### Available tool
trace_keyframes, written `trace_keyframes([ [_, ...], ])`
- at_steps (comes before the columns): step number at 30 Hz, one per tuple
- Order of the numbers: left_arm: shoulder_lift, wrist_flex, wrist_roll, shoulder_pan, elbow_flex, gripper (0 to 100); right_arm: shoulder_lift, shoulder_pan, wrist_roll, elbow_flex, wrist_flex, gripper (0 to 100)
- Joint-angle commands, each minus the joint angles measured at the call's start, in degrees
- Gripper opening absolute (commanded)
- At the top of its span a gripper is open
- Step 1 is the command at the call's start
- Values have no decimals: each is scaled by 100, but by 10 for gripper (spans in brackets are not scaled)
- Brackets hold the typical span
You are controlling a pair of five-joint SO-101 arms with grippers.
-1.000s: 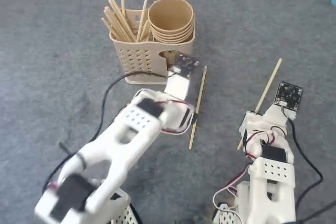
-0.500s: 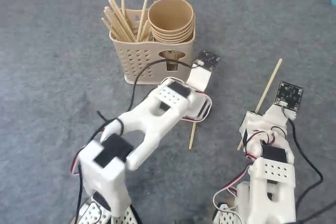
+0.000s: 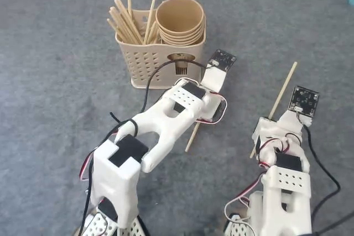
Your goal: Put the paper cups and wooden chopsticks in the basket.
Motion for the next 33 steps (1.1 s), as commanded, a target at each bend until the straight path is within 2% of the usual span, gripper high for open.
trace_keyframes([
  [1, -62, -79, 35, 18, -198, 13, -180, 22, -26, -53, 4, 8],
  [6, -316, 440, 35, 316, -189, 12, -180, 31, -26, -53, 4, 8],
  [10, -1248, 730, 35, 695, 242, 12, -189, 31, -26, -53, 4, 8],
  [17, -3701, -193, 0, 888, 2176, 12, -189, 48, -53, -44, 4, 8],
  [23, -6110, -985, 35, 413, 3793, 12, -189, 31, -70, -18, 4, 8],
  [27, -7604, -1231, 35, -26, 4637, 12, -233, 13, -79, -132, -48, 8],
  [33, -9987, -1257, 0, -1099, 5024, 12, -1051, 13, -62, -519, 356, 8],
])
